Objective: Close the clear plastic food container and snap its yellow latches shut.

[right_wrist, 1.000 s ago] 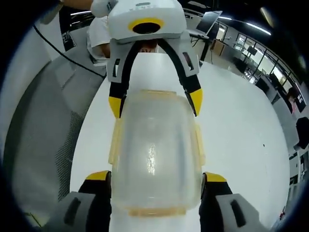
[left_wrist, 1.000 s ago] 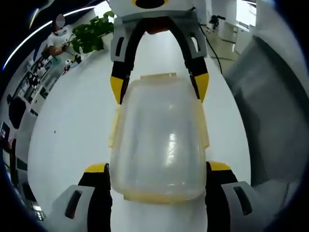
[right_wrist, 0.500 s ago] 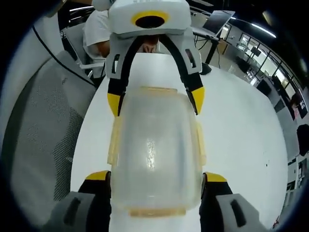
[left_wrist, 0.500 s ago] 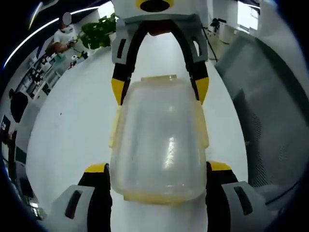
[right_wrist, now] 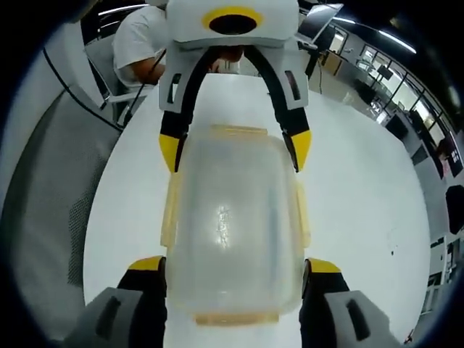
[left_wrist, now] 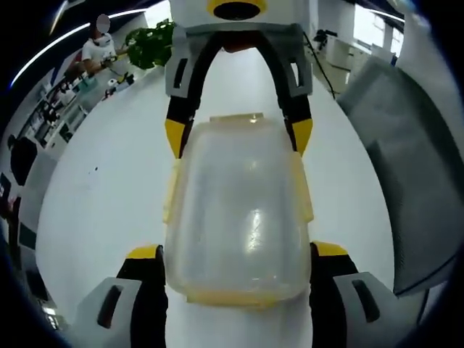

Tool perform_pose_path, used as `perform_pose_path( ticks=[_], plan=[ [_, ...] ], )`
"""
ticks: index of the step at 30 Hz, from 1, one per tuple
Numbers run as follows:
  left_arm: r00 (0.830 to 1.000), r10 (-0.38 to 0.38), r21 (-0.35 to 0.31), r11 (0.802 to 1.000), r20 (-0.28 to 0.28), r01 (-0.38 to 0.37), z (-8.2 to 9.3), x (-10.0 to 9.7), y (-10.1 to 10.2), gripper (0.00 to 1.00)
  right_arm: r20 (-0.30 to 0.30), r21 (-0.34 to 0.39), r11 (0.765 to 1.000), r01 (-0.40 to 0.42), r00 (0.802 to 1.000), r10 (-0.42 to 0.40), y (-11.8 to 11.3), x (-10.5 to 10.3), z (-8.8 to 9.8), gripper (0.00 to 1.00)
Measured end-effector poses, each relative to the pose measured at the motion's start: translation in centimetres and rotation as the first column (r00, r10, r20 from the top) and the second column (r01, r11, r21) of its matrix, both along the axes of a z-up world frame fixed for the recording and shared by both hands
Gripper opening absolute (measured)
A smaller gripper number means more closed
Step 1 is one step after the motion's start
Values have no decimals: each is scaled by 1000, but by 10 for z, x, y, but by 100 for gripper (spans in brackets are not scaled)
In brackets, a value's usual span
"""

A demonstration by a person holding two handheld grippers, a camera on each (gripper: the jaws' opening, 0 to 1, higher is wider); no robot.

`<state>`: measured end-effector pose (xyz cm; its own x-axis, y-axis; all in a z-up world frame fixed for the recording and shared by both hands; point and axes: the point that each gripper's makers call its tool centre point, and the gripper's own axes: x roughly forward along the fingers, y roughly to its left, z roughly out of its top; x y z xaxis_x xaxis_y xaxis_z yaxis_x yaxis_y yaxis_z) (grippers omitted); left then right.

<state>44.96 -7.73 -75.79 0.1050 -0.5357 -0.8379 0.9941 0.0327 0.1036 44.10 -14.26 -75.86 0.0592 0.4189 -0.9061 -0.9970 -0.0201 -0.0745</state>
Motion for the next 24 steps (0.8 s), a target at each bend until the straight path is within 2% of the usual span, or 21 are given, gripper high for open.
perform_pose_path(
  ticks=[12, 15, 24],
  plan=[
    [1000, 0, 4, 1000, -5, 0, 0, 51, -3, 80, -2, 9, 1000, -2, 1000, 2, -3, 53, 1, 75],
    [1000, 3, -1, 1000, -5, -3, 0, 56, -3, 80, -5, 17, 1000, 0, 1000, 0, -3, 58, 1, 75],
    [1000, -6, 4, 1000, -4, 6, 1, 54, -3, 80, -6, 18, 1000, 0, 1000, 0, -2, 56, 1, 76]
  ],
)
